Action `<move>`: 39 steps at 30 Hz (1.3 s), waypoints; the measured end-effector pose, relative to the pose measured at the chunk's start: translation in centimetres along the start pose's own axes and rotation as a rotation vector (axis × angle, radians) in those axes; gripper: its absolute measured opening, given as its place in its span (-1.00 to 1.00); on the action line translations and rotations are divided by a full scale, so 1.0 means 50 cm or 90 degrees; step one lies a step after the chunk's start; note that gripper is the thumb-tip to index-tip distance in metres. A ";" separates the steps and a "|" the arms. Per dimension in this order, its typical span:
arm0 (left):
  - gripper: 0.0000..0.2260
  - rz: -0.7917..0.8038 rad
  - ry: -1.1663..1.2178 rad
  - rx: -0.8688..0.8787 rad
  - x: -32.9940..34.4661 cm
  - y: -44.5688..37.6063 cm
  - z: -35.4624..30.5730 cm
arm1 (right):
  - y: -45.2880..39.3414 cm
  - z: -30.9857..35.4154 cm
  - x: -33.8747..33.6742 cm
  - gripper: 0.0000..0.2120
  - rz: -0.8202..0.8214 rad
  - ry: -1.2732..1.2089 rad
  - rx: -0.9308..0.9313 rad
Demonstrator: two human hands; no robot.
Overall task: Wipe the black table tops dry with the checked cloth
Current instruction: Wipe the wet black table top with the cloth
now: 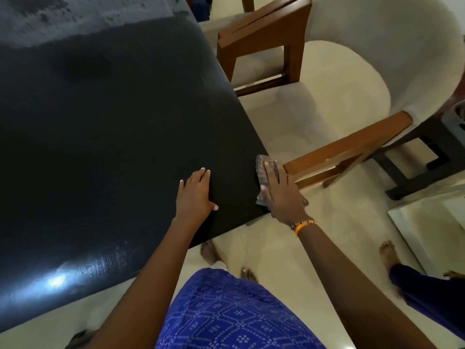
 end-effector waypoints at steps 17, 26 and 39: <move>-0.53 -0.267 0.171 -0.130 0.046 0.279 0.073 | 0.178 0.083 0.058 -0.32 -0.235 -0.506 0.417; -0.57 -0.360 0.237 -0.261 -0.004 0.436 0.323 | 0.249 0.368 0.137 -0.31 -0.168 -0.480 0.363; -0.57 -0.437 0.304 -0.379 -0.041 0.637 0.689 | 0.361 0.784 0.247 -0.31 -0.035 -0.448 0.255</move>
Point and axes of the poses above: each hand's wrist, its own y-axis away from the middle knuckle, its own x-axis out of the palm, z = x × y, the point moved 9 cm from there along -y, towards the middle knuckle, and after that the axes turned 2 degrees about y, right-handed, at the moved point
